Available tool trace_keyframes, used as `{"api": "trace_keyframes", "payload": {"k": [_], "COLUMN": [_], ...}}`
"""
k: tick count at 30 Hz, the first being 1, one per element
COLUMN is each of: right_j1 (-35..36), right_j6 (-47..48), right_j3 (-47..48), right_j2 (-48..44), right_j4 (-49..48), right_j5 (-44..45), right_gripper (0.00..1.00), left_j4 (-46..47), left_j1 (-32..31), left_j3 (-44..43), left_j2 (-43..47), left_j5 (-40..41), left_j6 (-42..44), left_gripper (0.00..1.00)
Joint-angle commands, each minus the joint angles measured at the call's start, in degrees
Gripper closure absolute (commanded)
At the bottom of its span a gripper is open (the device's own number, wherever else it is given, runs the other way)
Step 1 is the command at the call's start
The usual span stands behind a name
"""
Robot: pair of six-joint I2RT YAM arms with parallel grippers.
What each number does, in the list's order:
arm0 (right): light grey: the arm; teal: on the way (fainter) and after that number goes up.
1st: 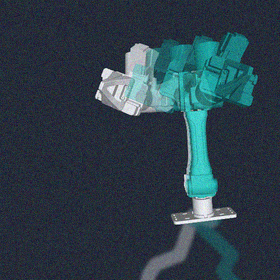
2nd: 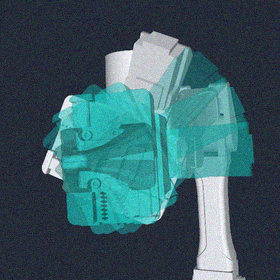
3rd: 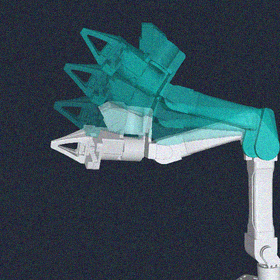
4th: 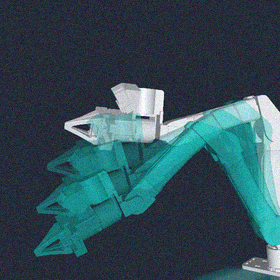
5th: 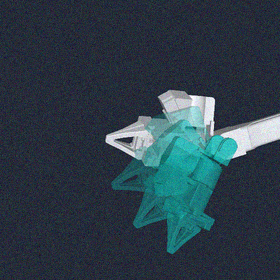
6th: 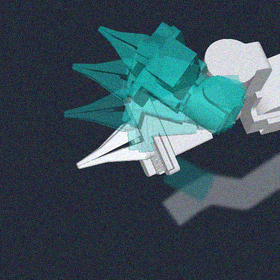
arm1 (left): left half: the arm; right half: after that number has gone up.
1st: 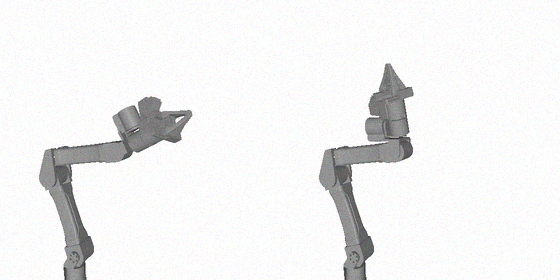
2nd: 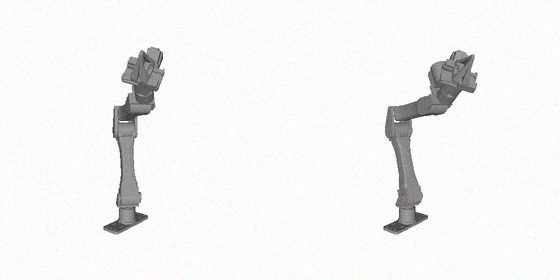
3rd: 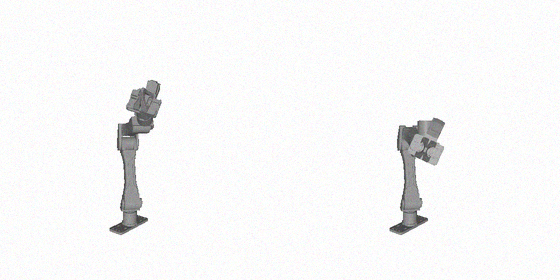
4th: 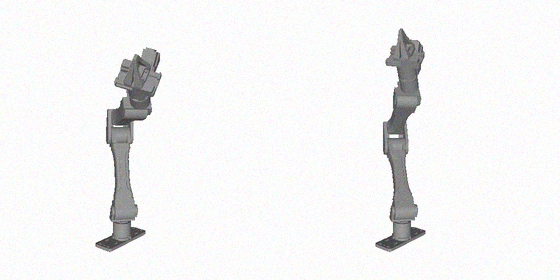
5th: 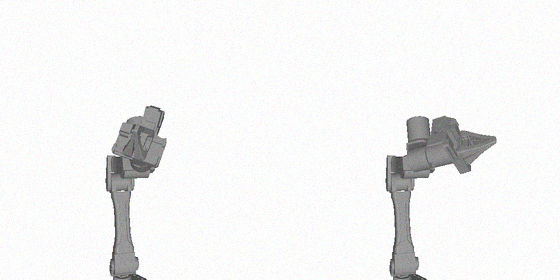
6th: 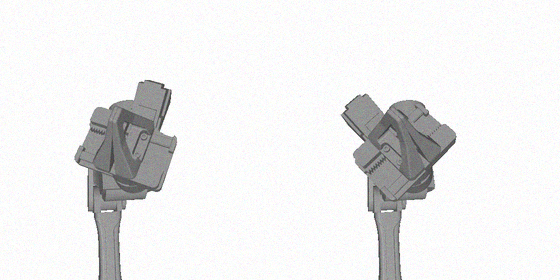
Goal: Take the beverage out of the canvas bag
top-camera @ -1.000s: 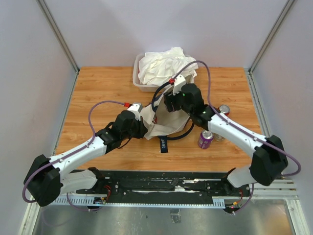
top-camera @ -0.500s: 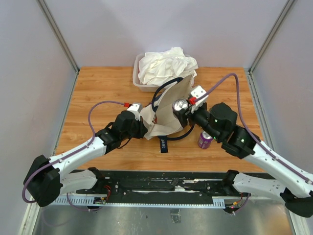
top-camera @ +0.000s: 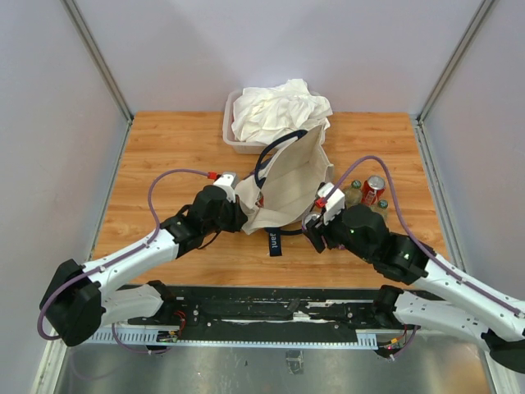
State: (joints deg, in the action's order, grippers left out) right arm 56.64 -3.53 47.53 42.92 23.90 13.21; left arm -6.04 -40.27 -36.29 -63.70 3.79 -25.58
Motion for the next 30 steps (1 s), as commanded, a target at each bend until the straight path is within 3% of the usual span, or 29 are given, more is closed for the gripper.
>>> {"api": "trace_keyframes", "payload": {"k": [1, 11, 18, 21, 25, 27, 30], "right_j1": [0.95, -7.93, -9.9, -10.01, -9.98, -9.91, -9.92], "right_j6": [-6.16, -13.33, -13.51, -13.07, -12.93, -12.59, -11.38], "right_j3": [-5.69, -17.13, -20.63, -21.23, -20.87, -20.13, -18.47], "right_j2": [-0.86, -0.86, -0.35, 0.12, 0.16, -0.13, -0.63], "right_j4": [-9.73, -18.98, -22.25, -22.15, -20.1, -18.43, -16.34], "right_j5": [1.19, -7.43, -6.35, -5.38, -3.73, -2.81, -2.52], "right_gripper": [0.99, 0.99, 0.98, 0.78, 0.23, 0.11, 0.04], "left_j4": [-0.02, -0.46, -0.68, -0.56, -0.38, -0.44, -0.38], "left_j1": [-0.25, -0.25, -0.25, -0.25, -0.25, -0.25, -0.25], "left_j3": [0.01, -0.45, -0.43, -0.5, -0.64, -0.8, -0.97], "left_j2": [-0.95, -1.25, -1.5, -1.73, -2.05, -2.24, -2.59], "left_j5": [-0.36, -0.37, -0.28, -0.28, -0.36, -0.45, -0.53], "left_j6": [-0.09, 0.18, 0.25, 0.35, 0.4, 0.52, 0.61], "left_gripper": [0.99, 0.99, 0.99, 0.99, 0.99, 0.99, 0.99]}}
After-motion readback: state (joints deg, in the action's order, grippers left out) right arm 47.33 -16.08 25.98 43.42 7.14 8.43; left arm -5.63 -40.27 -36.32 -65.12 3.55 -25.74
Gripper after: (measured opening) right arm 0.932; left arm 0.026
